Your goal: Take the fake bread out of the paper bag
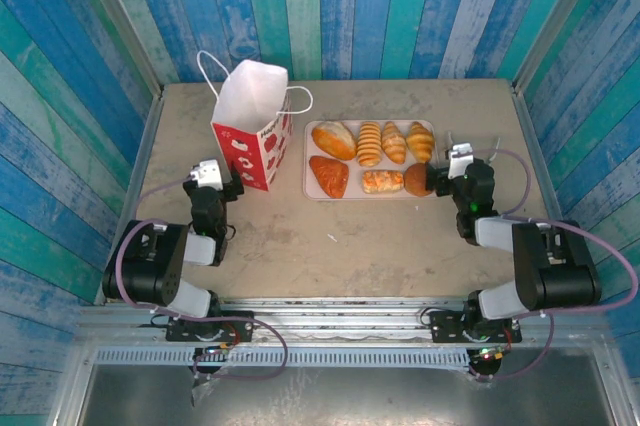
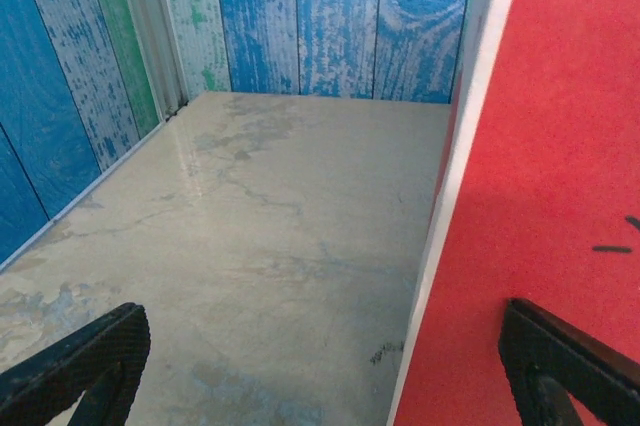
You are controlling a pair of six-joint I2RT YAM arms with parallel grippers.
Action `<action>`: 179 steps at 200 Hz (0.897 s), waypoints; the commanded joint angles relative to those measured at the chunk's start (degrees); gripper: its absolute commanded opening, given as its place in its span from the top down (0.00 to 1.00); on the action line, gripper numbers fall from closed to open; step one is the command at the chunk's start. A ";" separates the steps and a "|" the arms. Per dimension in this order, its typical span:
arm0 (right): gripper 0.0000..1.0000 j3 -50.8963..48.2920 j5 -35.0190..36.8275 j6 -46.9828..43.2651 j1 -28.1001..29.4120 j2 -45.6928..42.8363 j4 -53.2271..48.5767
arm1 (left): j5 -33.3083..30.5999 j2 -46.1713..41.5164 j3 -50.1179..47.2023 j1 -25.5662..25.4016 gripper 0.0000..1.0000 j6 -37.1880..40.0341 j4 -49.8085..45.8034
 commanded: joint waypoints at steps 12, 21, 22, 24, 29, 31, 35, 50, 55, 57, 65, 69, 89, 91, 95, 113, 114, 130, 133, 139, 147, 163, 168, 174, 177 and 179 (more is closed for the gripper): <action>0.00 -1.77 0.73 -0.06 -0.08 1.85 6.88 | -1.87 1.51 2.85 1.60 0.06 -1.73 -1.68; 0.00 -1.87 1.26 0.23 -0.08 2.59 7.50 | -1.90 1.62 2.80 1.54 0.06 -1.67 -1.28; 0.00 -1.85 1.30 0.31 -0.08 2.65 7.56 | -1.88 1.53 2.77 1.54 0.06 -1.70 -1.36; 0.00 -1.73 1.53 0.49 -0.08 2.81 7.64 | -1.87 1.49 2.74 1.59 0.06 -1.73 -1.47; 0.00 -1.25 2.12 0.73 -0.08 2.90 6.84 | -1.86 1.53 2.81 1.53 0.06 -1.78 -1.54; 0.00 -0.94 2.31 0.79 -0.08 2.85 6.15 | -1.86 1.49 2.80 1.54 0.06 -1.75 -1.47; 0.00 -0.37 2.60 0.92 -0.06 2.80 4.81 | -1.86 1.55 2.80 1.54 0.06 -1.68 -1.34; 0.00 1.89 4.32 1.80 -0.05 3.66 1.69 | -1.88 1.57 2.82 1.54 0.06 -1.65 -1.38; 0.00 2.25 4.54 1.81 -0.08 3.84 1.22 | -1.89 1.50 2.78 1.53 0.06 -1.67 -1.43; 0.00 2.05 4.58 1.78 -0.06 3.85 1.71 | -1.87 1.50 2.74 1.54 0.06 -1.65 -1.46; 0.00 1.99 4.57 1.79 -0.08 3.70 1.69 | -1.86 1.53 2.80 1.54 0.06 -1.65 -1.44; 0.00 2.12 4.60 1.80 -0.03 3.75 1.41 | -1.86 1.47 2.76 1.56 0.06 -1.65 -1.44; 0.00 1.99 4.51 1.80 -0.07 3.77 1.65 | -1.90 1.53 2.82 1.55 0.06 -1.65 -1.45; 0.00 1.96 4.51 1.78 -0.08 3.77 1.60 | -1.96 1.53 2.80 1.54 0.06 -1.69 -1.45; 0.00 1.95 4.51 1.78 -0.03 3.71 1.64 | -1.93 1.52 2.76 1.59 0.06 -1.66 -1.40; 0.00 1.95 4.49 1.80 -0.01 3.66 1.68 | -1.87 1.53 2.75 1.54 0.06 -1.65 -1.40; 0.00 1.95 4.50 1.80 -0.04 3.67 1.66 | -1.87 1.53 2.74 1.54 0.06 -1.65 -1.38; 0.00 1.95 4.49 1.72 -0.07 3.67 1.64 | -1.86 1.49 2.81 1.55 0.06 -1.66 -1.40; 0.00 1.95 4.51 1.72 -0.08 3.68 1.68 | -1.86 1.50 2.77 1.54 0.06 -1.65 -1.44; 0.00 1.95 4.53 1.78 -0.08 3.68 1.70 | -1.86 1.51 2.74 1.55 0.06 -1.65 -1.46; 0.00 1.95 4.51 1.72 -0.04 3.68 1.67 | -1.93 1.52 2.78 1.52 0.06 -1.66 -1.38; 0.00 2.08 4.51 1.72 -0.01 3.79 1.59 | -1.87 1.53 2.82 1.55 0.06 -1.65 -1.43; 0.00 2.04 4.51 1.72 -0.07 3.85 1.57 | -1.86 1.52 2.79 1.52 0.06 -1.65 -1.45; 0.00 2.04 4.51 1.72 0.02 3.78 1.62 | -1.86 1.50 2.74 1.52 0.06 -1.66 -1.40; 0.00 2.04 4.51 1.72 -0.07 3.76 1.59 | -1.93 1.50 2.74 1.54 0.06 -1.65 -1.42; 0.00 2.04 4.51 1.72 -0.08 3.72 1.60 | -1.88 1.50 2.76 1.54 0.06 -1.65 -1.44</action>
